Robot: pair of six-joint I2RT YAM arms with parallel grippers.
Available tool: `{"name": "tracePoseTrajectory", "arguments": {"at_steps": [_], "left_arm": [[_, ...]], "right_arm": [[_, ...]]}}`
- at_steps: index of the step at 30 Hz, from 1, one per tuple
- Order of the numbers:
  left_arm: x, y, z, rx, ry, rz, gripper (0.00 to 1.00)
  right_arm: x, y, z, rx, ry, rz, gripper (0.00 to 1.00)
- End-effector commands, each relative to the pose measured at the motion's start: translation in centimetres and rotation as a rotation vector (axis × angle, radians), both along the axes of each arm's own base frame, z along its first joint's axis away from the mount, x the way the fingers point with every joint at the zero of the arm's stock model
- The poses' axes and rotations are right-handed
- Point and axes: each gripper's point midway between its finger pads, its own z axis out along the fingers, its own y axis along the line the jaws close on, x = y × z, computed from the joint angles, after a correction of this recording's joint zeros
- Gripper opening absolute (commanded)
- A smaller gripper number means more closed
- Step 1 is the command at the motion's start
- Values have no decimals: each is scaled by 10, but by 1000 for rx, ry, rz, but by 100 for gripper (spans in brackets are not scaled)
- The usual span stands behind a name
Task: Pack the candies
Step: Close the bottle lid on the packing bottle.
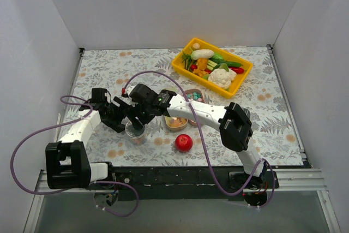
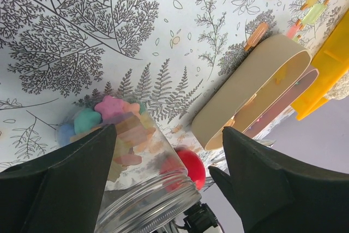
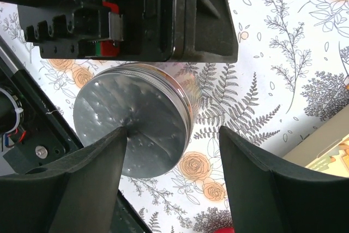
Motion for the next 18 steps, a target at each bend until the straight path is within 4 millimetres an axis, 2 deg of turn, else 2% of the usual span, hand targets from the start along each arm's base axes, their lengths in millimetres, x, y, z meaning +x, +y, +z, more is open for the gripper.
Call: {"name": "tracePoseTrajectory", "arguments": {"at_steps": [1, 6, 12, 18], "left_arm": [[4, 0, 3, -12, -8, 12, 78], [4, 1, 1, -10, -1, 21, 77], [6, 1, 1, -16, 6, 47, 76], [7, 1, -1, -18, 16, 61, 75]], "right_arm": [[14, 5, 15, 29, -65, -51, 75], [14, 9, 22, 60, -63, -64, 75], [19, 16, 39, 122, -92, -80, 76], [14, 19, 29, 104, -68, -65, 76]]}}
